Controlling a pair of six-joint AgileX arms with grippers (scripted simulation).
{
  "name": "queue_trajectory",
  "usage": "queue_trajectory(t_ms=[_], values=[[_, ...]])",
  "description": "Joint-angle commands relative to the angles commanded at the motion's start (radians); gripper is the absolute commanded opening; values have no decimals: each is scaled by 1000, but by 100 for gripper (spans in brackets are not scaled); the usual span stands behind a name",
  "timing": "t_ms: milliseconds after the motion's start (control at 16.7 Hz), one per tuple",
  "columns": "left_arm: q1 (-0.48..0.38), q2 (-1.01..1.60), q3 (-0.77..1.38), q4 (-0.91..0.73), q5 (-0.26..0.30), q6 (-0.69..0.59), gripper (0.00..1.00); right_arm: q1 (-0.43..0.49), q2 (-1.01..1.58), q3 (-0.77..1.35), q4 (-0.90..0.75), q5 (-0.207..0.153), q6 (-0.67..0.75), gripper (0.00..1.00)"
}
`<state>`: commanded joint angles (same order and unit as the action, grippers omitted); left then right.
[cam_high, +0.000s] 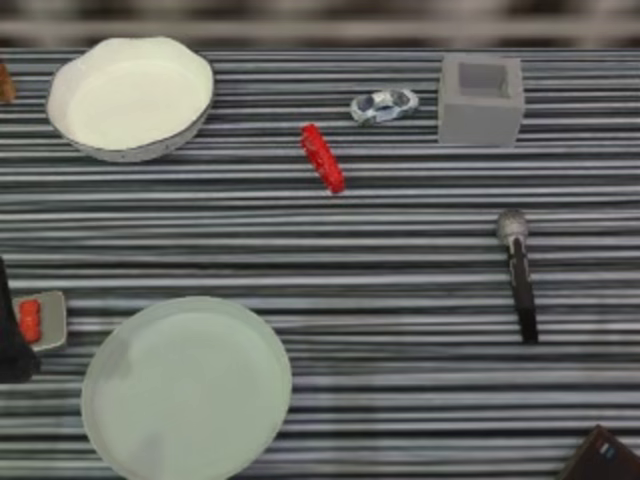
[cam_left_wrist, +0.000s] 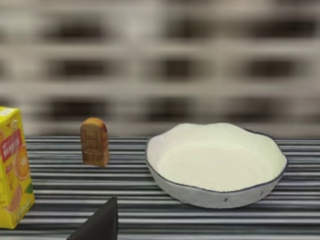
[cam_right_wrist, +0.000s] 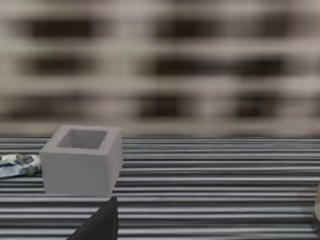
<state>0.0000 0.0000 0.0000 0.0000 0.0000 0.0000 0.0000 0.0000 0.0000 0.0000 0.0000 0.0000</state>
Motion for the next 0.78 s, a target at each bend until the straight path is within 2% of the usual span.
queue_trajectory(t_ms=[360,540,780], values=[[0,0,0,0,0,0,100,32,104,88,-77,4,25,100],[0,0,0,0,0,0,100,77,295,234,-197,16,69,100],[0,0,0,0,0,0,100,151,673,505,-386,38,152,100]])
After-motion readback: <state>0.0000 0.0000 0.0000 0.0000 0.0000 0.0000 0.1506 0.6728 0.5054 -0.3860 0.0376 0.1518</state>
